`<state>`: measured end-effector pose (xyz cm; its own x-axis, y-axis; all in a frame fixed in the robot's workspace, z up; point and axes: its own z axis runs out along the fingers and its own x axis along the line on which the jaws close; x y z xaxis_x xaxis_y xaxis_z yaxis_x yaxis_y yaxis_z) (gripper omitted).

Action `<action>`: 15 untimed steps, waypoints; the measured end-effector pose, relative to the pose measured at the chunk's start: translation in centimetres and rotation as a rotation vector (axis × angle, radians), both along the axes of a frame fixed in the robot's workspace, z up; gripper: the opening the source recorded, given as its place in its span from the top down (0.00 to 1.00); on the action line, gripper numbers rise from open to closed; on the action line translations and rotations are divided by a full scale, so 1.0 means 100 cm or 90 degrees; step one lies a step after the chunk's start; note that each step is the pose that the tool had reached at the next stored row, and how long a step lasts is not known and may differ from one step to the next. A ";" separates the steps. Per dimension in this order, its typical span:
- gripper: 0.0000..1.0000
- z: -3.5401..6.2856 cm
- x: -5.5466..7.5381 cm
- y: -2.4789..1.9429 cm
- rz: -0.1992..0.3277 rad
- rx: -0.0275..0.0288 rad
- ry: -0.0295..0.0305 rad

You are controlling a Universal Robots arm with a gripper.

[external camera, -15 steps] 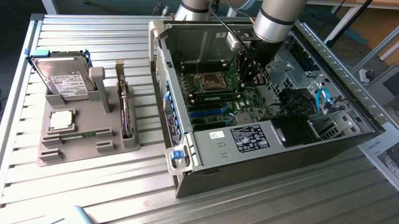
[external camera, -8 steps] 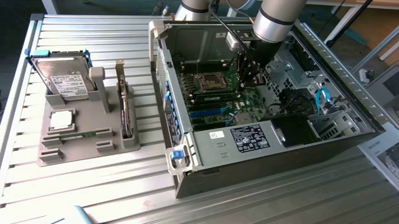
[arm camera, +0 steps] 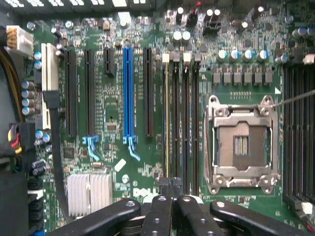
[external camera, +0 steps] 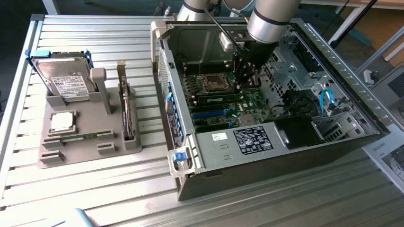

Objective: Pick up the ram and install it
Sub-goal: 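Press down the ram until it locks into place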

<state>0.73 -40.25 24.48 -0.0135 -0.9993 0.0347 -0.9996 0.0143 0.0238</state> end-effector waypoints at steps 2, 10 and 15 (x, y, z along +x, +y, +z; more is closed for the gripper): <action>0.90 0.0000 -0.007 0.0001 0.000 -0.0001 -0.0001; 0.90 0.0000 -0.032 0.0002 0.000 0.0000 -0.0002; 0.90 0.0000 -0.044 0.0002 0.000 0.0000 -0.0002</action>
<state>-3.66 -40.23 24.48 -0.0136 -0.9993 0.0347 -0.9996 0.0144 0.0235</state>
